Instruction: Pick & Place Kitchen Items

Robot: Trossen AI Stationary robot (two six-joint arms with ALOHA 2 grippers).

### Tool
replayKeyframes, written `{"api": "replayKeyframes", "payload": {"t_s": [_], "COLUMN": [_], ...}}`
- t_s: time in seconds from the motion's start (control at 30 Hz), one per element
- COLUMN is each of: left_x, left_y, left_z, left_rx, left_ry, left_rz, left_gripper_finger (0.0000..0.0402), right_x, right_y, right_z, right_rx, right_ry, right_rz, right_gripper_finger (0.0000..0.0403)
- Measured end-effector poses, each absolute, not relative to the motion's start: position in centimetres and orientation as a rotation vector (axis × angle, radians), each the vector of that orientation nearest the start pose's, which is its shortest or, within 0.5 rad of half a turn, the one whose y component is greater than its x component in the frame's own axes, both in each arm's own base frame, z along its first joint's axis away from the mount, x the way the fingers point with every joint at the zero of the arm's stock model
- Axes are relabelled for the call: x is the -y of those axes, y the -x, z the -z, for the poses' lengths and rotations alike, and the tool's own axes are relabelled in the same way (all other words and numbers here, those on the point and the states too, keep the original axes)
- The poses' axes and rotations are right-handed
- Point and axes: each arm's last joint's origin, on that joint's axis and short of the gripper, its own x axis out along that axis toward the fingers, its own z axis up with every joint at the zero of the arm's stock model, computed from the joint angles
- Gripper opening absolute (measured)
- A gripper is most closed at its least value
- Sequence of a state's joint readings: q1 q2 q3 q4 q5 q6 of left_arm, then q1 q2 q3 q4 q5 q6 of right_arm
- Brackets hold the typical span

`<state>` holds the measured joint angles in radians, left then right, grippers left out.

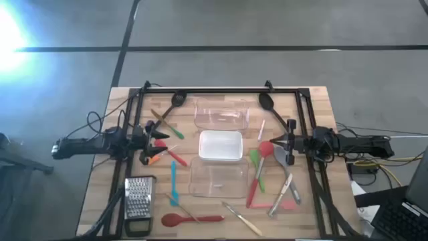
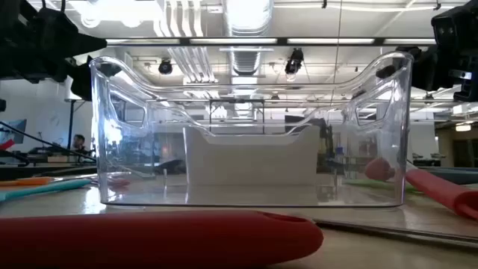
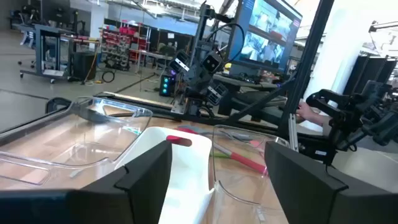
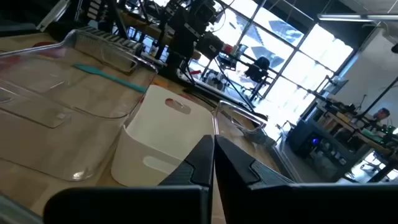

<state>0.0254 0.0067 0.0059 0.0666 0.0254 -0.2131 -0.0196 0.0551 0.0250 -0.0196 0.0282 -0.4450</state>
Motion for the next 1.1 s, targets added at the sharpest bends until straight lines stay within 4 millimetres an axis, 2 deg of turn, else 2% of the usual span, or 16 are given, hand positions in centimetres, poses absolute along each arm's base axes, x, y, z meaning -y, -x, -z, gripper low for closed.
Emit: {"api": "replayKeyframes", "payload": {"t_s": [1.1], "left_x": [-0.18], "left_y": [-9.75], "left_z": [-17.14], "left_rx": [0.066], "left_ry": [0.212], "left_rz": [0.007], "left_gripper_finger": [0.0262], "right_x": [0.28], "right_y": [-9.97], "right_z": [-16.64], "right_rx": [-0.054], "right_ry": [0.476], "right_rz": [0.038], "right_gripper_finger": [0.0008]}}
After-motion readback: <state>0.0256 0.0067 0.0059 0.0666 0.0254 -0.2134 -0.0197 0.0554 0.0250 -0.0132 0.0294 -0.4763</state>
